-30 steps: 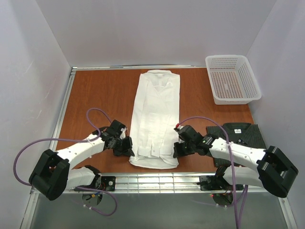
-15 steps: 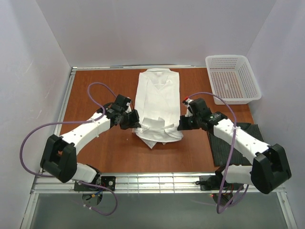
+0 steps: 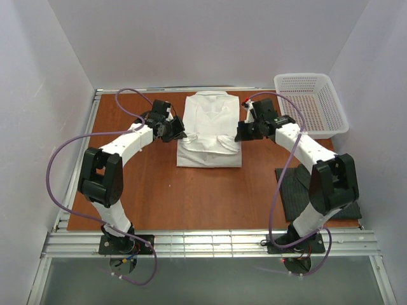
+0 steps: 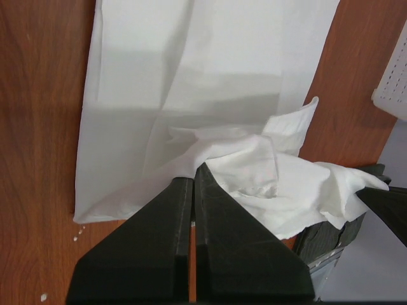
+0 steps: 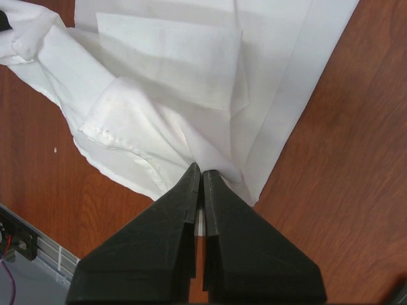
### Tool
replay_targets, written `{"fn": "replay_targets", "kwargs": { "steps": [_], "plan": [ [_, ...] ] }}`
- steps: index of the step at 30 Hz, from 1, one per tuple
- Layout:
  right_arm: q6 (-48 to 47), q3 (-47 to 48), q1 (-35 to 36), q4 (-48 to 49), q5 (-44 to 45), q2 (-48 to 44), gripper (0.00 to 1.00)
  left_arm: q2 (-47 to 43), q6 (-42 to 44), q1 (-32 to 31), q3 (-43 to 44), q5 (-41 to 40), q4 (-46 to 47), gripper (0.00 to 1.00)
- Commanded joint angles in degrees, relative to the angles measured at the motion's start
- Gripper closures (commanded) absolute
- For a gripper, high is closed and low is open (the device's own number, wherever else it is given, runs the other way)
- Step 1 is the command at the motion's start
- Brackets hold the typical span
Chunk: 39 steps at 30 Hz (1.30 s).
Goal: Fold and stack the long sleeve shirts
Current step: Fold the shirt
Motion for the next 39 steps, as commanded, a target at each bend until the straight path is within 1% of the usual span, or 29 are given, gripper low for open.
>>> {"fn": "replay_targets", "kwargs": {
  "steps": [1, 4, 7, 9, 11, 14, 21, 23, 25, 26, 27, 28, 29, 30, 33, 34, 36, 37, 38, 39],
  "plan": [
    [-3.3, 6.2, -1.7, 0.0, -2.0, 3.7, 0.99, 2.7, 2.4, 1.7, 3.5, -0.5, 4.7, 1.0],
    [-4.1, 9.7, -3.1, 0.4, -2.7, 8.6, 0.99, 6.6, 3.3, 2.4, 5.5, 0.0, 7.6, 0.99],
    [-4.3, 12.4, -4.6, 1.4, -4.3, 12.6, 0.99, 11.2, 3.8, 2.8, 7.8, 0.8, 9.9, 0.96],
    [-4.2, 14.2, -5.6, 1.8, -5.4, 14.8, 0.99, 13.3, 4.2, 3.0, 8.7, 1.5, 10.7, 0.92],
    [-3.9, 15.3, -6.3, 2.1, -7.0, 17.8, 0.98, 15.7, 4.7, 3.2, 10.1, 1.2, 11.8, 0.91],
    [-3.6, 16.8, -6.9, 2.7, -8.5, 21.4, 0.94, 17.5, 4.8, 3.6, 10.9, 0.3, 12.8, 0.88],
    [-3.9, 21.7, -7.4, 3.7, -8.6, 26.2, 0.94, 18.8, 4.7, 4.7, 12.0, -1.5, 16.3, 0.88],
    [-3.7, 23.3, -7.5, 3.7, -9.1, 27.7, 0.91, 19.2, 4.8, 4.7, 12.2, -1.4, 16.7, 0.86],
    [-3.8, 25.1, -7.6, 3.7, -9.5, 28.7, 0.84, 19.7, 5.0, 4.7, 12.2, -1.8, 17.4, 0.85],
    [-3.9, 25.9, -7.6, 3.7, -9.6, 28.9, 0.79, 19.8, 5.3, 4.8, 12.2, -2.1, 17.8, 0.84],
    [-4.1, 26.5, -7.7, 3.8, -9.6, 29.1, 0.69, 19.9, 5.5, 4.8, 12.2, -2.4, 18.0, 0.82],
    [-4.1, 26.9, -7.8, 3.7, -9.4, 29.2, 0.64, 19.9, 5.7, 4.9, 12.3, -2.7, 18.3, 0.72],
    [-4.2, 27.6, -7.9, 3.7, -8.6, 29.0, 0.6, 19.8, 5.7, 5.0, 12.4, -2.8, 18.3, 0.68],
    [-4.3, 28.0, -7.9, 3.7, -8.3, 28.6, 0.53, 19.4, 5.7, 5.2, 12.4, -3.4, 18.4, 0.65],
    [-6.1, 29.1, -8.4, 3.7, -7.0, 26.9, 0.43, 17.6, 4.9, 5.9, 11.9, -4.0, 18.3, 0.54],
    [-6.9, 29.2, -8.4, 3.7, -6.5, 26.1, 0.42, 16.8, 4.4, 6.4, 11.7, -4.0, 18.4, 0.47],
    [-9.2, 28.5, -8.3, 3.6, -4.9, 22.7, 0.4, 14.8, 3.3, 6.9, 10.8, -3.9, 18.3, 0.36],
    [-10.0, 28.0, -8.4, 3.7, -4.3, 21.3, 0.4, 12.2, 3.3, 7.1, 10.3, -4.9, 18.4, 0.3],
    [-10.9, 27.2, -8.3, 3.8, -3.4, 19.9, 0.4, 10.8, 3.7, 7.1, 9.9, -5.1, 18.5, 0.18],
    [-11.7, 25.5, -8.2, 4.2, -3.3, 17.1, 0.39, 9.5, 3.8, 7.1, 9.2, -5.2, 18.5, 0.12]
  ]
}}
